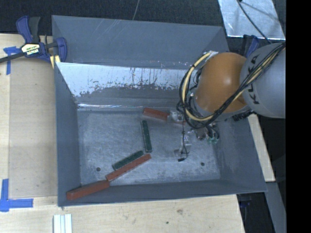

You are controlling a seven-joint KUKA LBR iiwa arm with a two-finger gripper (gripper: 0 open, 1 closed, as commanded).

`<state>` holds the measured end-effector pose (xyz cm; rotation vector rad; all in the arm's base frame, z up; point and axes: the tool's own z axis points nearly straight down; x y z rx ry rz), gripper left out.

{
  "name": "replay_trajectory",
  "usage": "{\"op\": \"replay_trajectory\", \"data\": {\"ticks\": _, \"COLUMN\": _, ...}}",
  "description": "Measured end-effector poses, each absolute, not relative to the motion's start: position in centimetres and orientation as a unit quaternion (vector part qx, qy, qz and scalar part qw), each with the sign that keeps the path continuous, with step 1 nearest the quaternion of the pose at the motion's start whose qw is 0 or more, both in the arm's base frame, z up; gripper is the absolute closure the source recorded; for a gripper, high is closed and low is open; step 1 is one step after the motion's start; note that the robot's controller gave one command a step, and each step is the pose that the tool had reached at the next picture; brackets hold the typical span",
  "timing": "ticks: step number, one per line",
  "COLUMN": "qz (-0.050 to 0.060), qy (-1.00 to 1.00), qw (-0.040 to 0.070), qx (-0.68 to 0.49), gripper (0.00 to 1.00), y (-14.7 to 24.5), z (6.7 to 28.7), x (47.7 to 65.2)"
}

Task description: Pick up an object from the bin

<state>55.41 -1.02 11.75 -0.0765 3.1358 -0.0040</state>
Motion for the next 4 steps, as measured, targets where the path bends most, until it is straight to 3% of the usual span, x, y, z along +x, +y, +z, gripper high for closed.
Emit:
{"op": "replay_trajectory", "data": {"ticks": 1, "qz": 0.0, "qy": 0.991, "qw": 0.002, "qx": -0.134, "gripper": 0.0, "y": 2.1, "z": 7.4, "x": 53.4}}
{"op": "replay_trajectory", "data": {"ticks": 2, "qz": 0.0, "qy": 0.999, "qw": 0.004, "qx": -0.043, "gripper": 1.0, "y": 2.2, "z": 7.1, "x": 54.9}}
{"op": "replay_trajectory", "data": {"ticks": 3, "qz": 0.0, "qy": 0.999, "qw": 0.003, "qx": -0.043, "gripper": 0.0, "y": 2.2, "z": 7.0, "x": 54.8}}
{"op": "replay_trajectory", "data": {"ticks": 4, "qz": -0.001, "qy": 0.998, "qw": 0.002, "qx": -0.065, "gripper": 0.0, "y": 3.5, "z": 7.2, "x": 54.9}}
